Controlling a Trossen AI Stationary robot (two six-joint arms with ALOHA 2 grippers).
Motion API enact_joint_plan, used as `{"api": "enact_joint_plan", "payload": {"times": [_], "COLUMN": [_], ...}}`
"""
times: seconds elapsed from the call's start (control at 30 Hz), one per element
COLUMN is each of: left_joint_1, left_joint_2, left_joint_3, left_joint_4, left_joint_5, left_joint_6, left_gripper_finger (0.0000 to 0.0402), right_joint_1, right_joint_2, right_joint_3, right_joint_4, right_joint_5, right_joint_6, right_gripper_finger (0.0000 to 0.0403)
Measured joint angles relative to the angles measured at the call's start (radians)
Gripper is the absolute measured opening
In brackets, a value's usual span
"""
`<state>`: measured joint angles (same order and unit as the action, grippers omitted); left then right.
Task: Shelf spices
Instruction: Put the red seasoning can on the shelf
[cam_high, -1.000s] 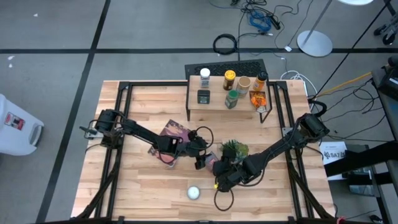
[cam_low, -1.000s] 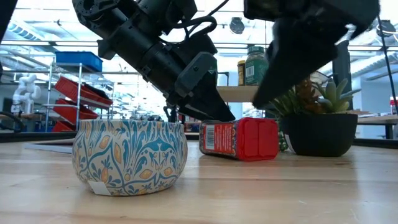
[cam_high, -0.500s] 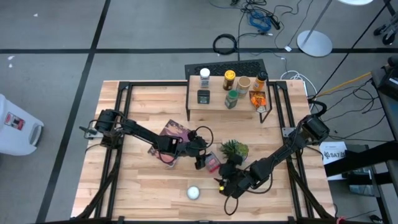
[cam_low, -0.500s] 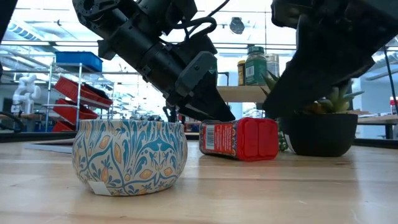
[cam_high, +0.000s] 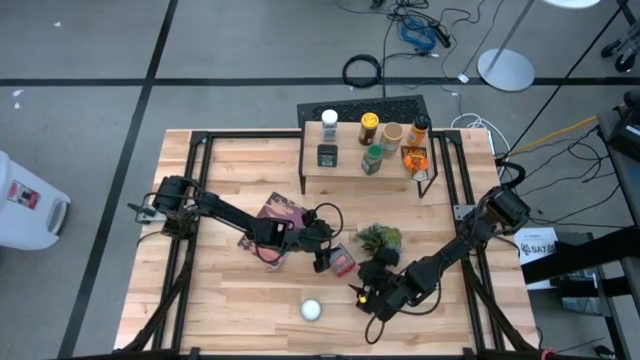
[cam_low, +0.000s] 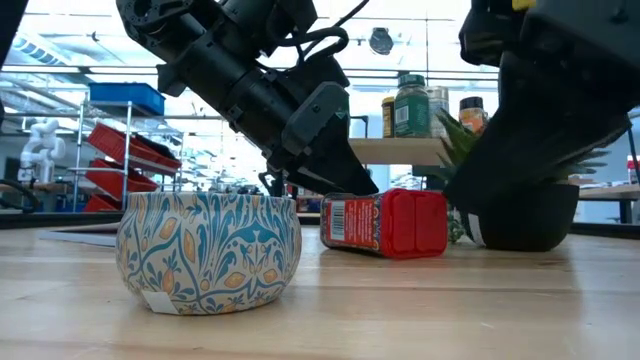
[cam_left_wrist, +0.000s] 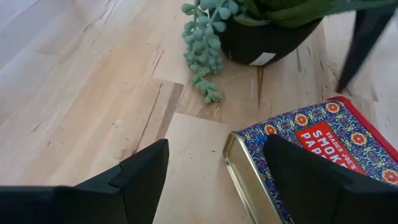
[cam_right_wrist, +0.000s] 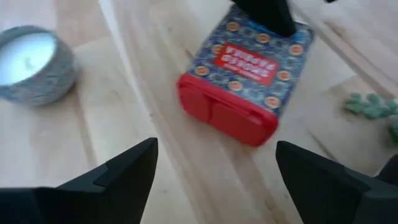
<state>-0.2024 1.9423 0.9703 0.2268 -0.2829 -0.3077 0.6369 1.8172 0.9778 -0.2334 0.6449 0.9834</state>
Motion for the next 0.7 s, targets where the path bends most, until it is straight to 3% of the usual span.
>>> {"api": "enact_joint_plan", "payload": {"times": [0.3, 0.7], "left_joint_1": [-0.003, -0.003], "left_joint_2": [0.0, 0.0], "left_joint_3": [0.0, -0.001], "left_joint_4": [0.001, 0.008], "left_joint_5": [0.024, 0.025], "left_joint_6": [0.0, 0.0], "left_gripper_finger": [0.0283, 0.0283], "right_joint_1": [0.0, 0.0], "right_joint_2": [0.0, -0.002], "right_joint_3": [-0.046, -0.103], "right_joint_4": [0.048, 0.223], "right_joint_5": [0.075, 0.101], "right_joint_6": [0.045, 0.028], "right_gripper_finger": [0.0317, 0.0359]}}
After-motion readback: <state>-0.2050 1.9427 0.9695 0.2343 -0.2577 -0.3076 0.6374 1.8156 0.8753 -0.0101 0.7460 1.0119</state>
